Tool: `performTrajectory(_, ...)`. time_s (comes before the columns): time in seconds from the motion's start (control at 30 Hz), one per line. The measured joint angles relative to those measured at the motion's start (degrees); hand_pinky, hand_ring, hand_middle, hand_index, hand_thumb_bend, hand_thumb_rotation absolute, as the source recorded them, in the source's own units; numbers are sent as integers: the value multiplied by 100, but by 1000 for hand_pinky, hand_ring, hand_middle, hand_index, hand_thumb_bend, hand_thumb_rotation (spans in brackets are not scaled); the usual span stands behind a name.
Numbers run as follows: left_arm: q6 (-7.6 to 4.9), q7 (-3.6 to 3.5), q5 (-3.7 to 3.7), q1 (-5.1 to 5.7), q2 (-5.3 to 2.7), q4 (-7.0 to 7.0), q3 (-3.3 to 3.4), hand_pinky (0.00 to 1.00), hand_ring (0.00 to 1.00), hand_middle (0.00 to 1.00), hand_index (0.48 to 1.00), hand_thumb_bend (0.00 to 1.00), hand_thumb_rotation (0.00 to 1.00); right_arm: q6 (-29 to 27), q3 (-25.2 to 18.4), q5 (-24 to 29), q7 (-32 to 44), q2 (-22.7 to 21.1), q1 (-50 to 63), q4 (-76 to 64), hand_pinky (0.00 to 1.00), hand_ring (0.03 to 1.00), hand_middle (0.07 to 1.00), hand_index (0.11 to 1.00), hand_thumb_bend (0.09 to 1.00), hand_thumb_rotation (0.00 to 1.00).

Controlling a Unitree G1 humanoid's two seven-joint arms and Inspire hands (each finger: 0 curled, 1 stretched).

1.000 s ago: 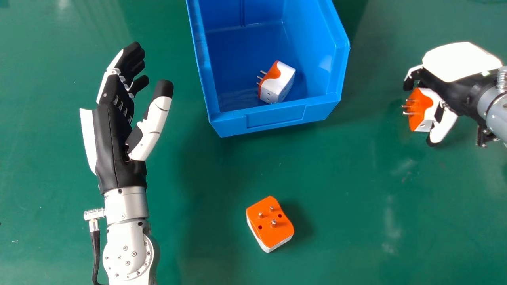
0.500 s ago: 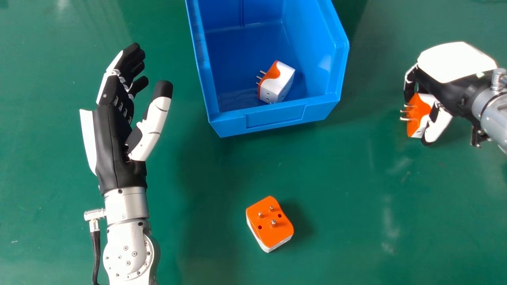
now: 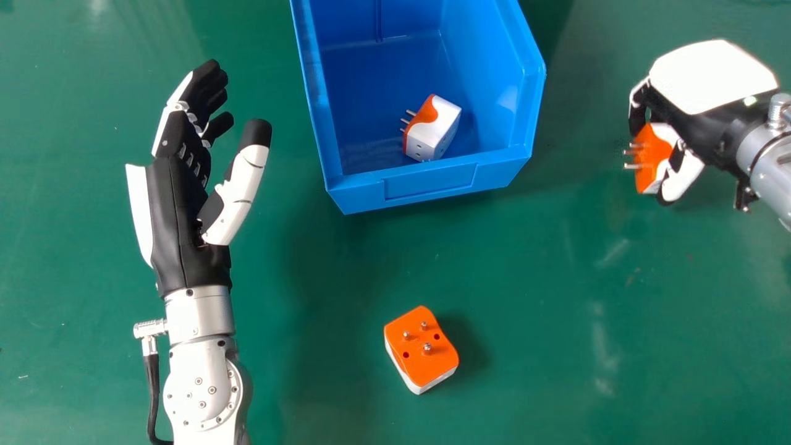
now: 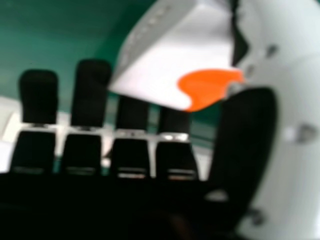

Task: Pick all objects and put in blue box

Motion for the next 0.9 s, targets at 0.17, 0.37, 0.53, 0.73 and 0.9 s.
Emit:
performTrajectory(0.17,-13,14,0,-8,-55,-6,-5,808,847,839,807,709,516,24,-712,577,-132,-189,534,-1027,311,427,528,531,496,0)
performTrajectory(0.37,-15,86,37,-21,-55,-4,1,809,848,840,808,704,516,195,-1641,1053,-467,-383,1400,-2535,318,402,504,531,501,0)
performTrajectory(0.53,-14,78,25,-37,-61,-3,-4,812,849,840,809,703,516,342,-2052,1279,-396,-394,1818,-3085,329,388,491,536,504,0)
performTrajectory(0.73,-13,42,18,-83,-89,-2,-30,815,853,843,808,694,509,582,-2328,1261,-605,-293,2037,-3661,330,373,482,541,506,0)
performTrajectory(0.9,-9,33,-2,-134,-93,-2,-36,815,853,844,809,693,505,702,-2528,1155,-950,-120,2174,-4312,283,339,474,530,511,0)
